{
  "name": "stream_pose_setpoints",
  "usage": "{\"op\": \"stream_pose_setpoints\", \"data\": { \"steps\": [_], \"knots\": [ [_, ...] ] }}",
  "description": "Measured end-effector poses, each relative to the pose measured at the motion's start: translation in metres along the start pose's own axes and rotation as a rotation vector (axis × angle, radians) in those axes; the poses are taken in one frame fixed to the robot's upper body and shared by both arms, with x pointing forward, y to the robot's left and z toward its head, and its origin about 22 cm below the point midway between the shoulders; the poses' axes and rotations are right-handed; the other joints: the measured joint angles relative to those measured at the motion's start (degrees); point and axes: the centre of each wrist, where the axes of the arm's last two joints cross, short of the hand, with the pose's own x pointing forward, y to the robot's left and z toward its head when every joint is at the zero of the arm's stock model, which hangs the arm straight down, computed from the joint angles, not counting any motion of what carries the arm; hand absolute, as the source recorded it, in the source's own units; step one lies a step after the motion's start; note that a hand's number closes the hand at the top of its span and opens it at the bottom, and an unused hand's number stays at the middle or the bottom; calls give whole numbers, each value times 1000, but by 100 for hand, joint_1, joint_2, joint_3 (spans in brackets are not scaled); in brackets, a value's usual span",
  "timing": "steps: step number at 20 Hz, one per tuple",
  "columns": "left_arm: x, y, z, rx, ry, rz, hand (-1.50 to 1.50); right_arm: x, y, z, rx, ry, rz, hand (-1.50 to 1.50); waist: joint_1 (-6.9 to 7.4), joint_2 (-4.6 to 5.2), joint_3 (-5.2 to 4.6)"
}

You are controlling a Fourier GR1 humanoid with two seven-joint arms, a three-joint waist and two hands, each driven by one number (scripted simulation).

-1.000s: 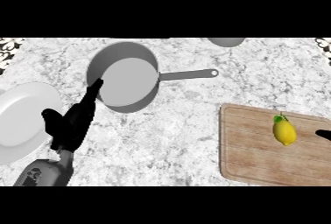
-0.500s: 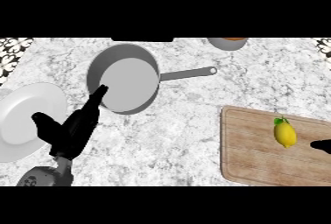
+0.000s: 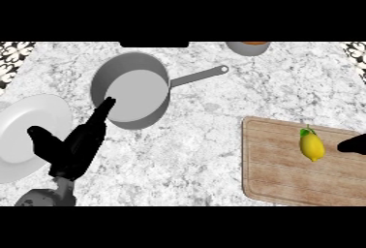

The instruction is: Pick the lemon from the cutting board and place it in the pot

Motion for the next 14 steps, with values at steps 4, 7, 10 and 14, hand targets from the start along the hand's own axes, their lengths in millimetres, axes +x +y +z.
{"op": "stream_pose_setpoints", "data": {
  "steps": [4,7,10,14],
  "knots": [
    [0,-1,4,-6,-2,6,0,21,-13,15,38,1,-14,-150,3,5,4],
    [-1,-5,5,-5,0,-2,0,32,-12,17,63,2,-35,-150,30,15,11],
    [-5,-5,9,-7,3,-3,0,40,-5,21,86,-9,-53,-150,29,17,17],
    [-5,-6,9,-8,3,2,0,47,13,17,111,-7,-67,-150,36,26,19]
  ]
}}
